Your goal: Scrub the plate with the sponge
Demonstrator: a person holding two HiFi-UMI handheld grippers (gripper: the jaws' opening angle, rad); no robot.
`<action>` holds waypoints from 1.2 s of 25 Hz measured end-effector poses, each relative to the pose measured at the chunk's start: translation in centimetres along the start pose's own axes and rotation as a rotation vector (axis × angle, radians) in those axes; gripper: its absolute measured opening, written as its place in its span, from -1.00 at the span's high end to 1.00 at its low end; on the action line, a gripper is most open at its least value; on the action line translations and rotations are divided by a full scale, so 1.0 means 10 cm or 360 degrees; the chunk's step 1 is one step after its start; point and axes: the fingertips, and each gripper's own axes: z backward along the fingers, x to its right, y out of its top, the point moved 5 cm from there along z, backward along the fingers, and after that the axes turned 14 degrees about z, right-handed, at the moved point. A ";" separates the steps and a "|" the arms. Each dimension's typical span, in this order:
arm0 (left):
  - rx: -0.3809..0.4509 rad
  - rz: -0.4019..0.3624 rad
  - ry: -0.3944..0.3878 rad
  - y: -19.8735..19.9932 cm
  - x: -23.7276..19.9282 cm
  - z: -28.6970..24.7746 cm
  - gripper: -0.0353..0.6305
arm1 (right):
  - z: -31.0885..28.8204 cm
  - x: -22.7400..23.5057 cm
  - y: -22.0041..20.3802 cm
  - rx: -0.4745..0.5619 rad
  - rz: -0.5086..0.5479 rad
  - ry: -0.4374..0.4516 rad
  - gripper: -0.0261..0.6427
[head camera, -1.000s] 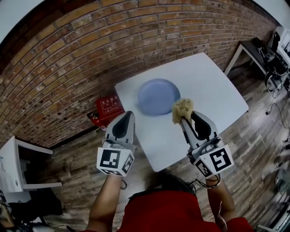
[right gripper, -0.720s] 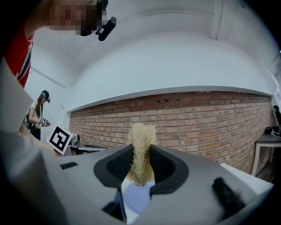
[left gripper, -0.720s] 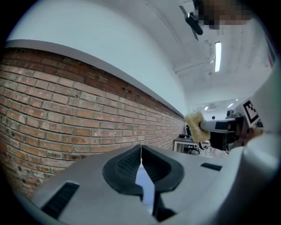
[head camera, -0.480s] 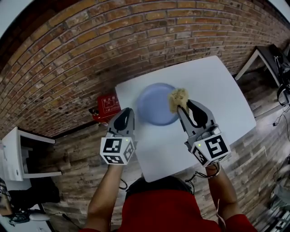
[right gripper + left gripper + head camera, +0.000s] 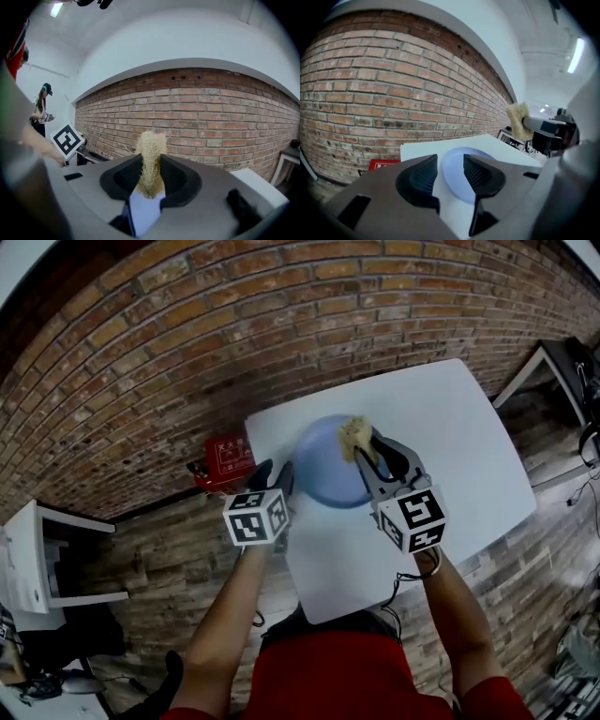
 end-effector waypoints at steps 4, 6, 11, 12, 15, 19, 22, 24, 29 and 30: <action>-0.0235 0.0192 0.0060 -0.15 -0.12 -0.26 0.33 | -0.34 -0.03 -0.23 -0.0139 0.0011 0.0037 0.56; -0.0355 0.0239 0.0090 -0.24 -0.14 -0.36 0.33 | -0.51 -0.06 -0.36 -0.0240 0.0004 0.0060 0.56; -0.0597 0.0291 0.0142 -0.46 -0.13 -0.55 0.33 | -0.85 -0.15 -0.68 -0.0496 -0.0047 0.0162 0.56; -0.0632 0.0307 0.0158 -0.51 -0.14 -0.58 0.33 | -0.91 -0.17 -0.73 -0.0531 -0.0066 0.0189 0.56; -0.0704 0.0372 0.0192 -0.61 -0.18 -0.65 0.33 | -1.08 -0.24 -0.86 -0.0616 -0.0115 0.0266 0.56; -0.0782 0.0470 0.0199 -0.70 -0.19 -0.72 0.42 | -1.31 -0.32 -0.96 -0.0680 -0.0158 0.0356 0.56; -0.0808 0.0485 0.0215 -0.74 -0.18 -0.75 0.53 | -1.43 -0.36 -0.96 -0.0726 -0.0152 0.0395 0.56; -0.0802 0.0484 0.0220 -0.73 -0.17 -0.77 0.58 | -1.49 -0.38 -0.97 -0.0762 -0.0134 0.0419 0.56; -0.0759 0.0493 0.0265 -0.75 -0.17 -0.80 0.69 | -1.60 -0.47 -1.06 -0.0840 -0.0090 0.0475 0.56; -0.0747 0.0496 0.0275 -0.75 -0.17 -0.80 0.70 | -1.61 -0.49 -1.09 -0.0856 -0.0086 0.0493 0.56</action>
